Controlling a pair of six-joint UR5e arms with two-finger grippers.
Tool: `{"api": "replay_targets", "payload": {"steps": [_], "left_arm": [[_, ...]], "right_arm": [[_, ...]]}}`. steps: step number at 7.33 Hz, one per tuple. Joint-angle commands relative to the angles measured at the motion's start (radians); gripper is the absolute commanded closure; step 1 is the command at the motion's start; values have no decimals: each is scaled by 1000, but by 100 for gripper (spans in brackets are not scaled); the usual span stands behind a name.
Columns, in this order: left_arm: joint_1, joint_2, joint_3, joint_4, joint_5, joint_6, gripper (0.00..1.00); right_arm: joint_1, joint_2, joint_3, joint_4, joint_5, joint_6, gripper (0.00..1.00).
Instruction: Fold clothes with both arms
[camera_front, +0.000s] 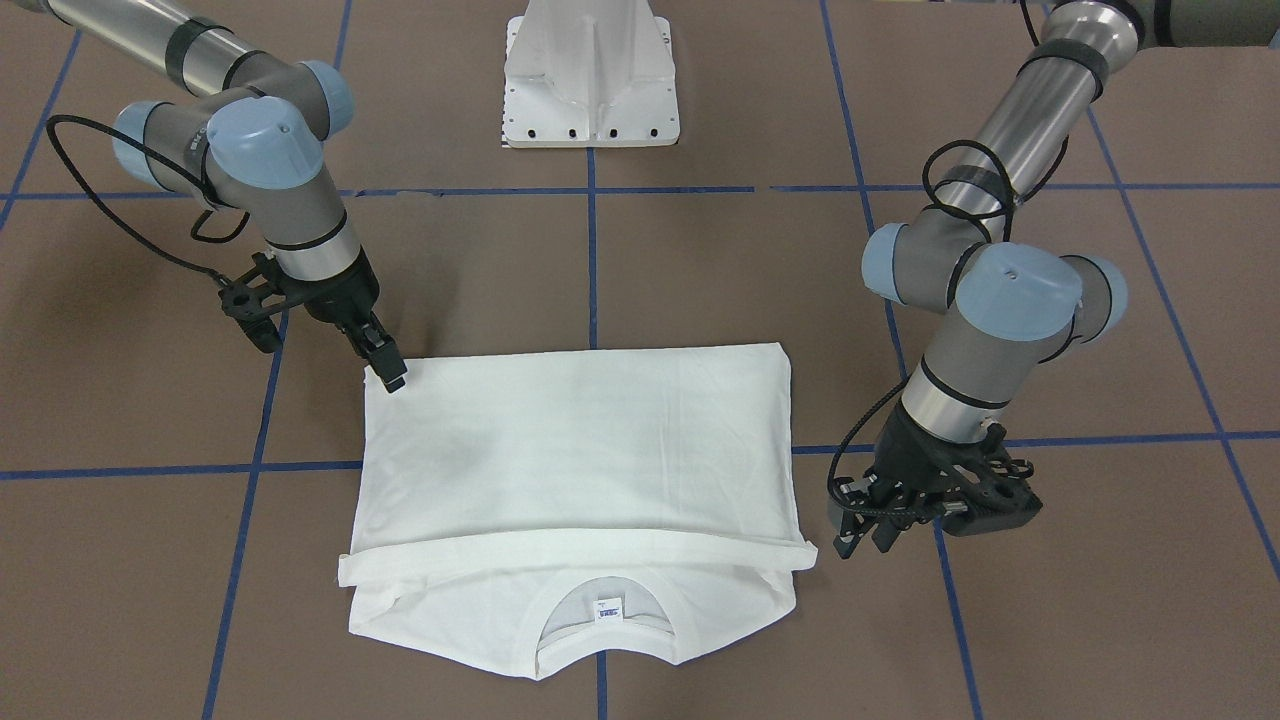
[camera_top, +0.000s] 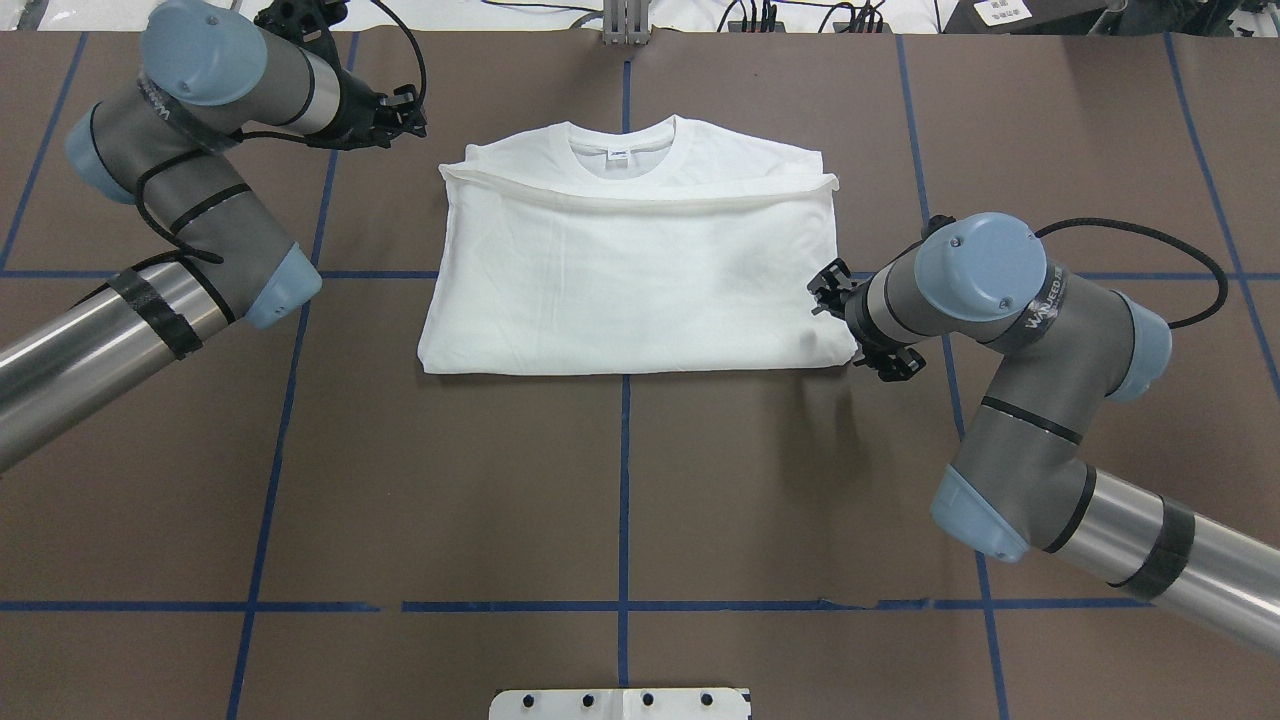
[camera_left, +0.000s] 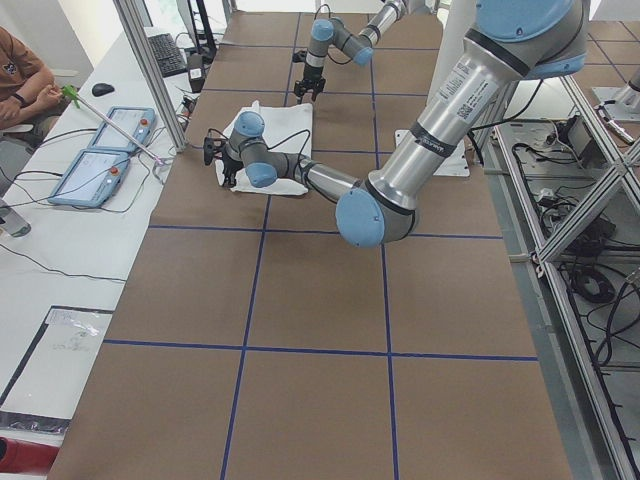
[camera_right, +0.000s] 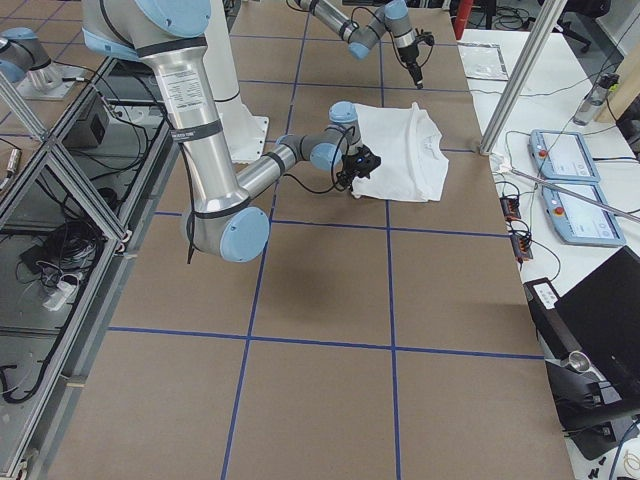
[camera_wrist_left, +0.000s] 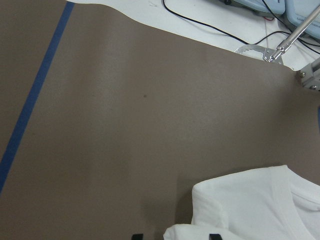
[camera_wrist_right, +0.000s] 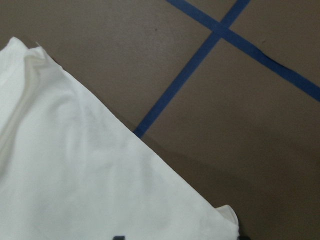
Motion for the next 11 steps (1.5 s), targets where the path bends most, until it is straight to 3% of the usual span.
{"api": "replay_targets", "payload": {"steps": [1,2,3,4,6,8,9,11], "left_arm": [[-3,6,-3,0,3,-1,46],[-3,6,-4,2,3,-1,46],[-5,7,-6,2,10,-1,46],[-5,10,-9,2,30,-1,46],[-3,15,-16,3,30,-1,46],[-5,17,-26,2,23,-1,46],[-3,15,-47,3,20,-3,46],[18,46,-134,-1,-11,-15,46]], "right_arm": [[-29,-5,-18,2,-11,2,22],[-29,-2,-31,3,-11,2,26],[-28,1,-36,5,-11,4,43],[-26,0,-33,8,-10,17,99],[-23,0,-24,8,-10,17,100],[-21,-41,55,-3,-5,16,100],[-21,-105,155,-12,5,19,100],[-169,-231,368,-172,30,24,100]]}}
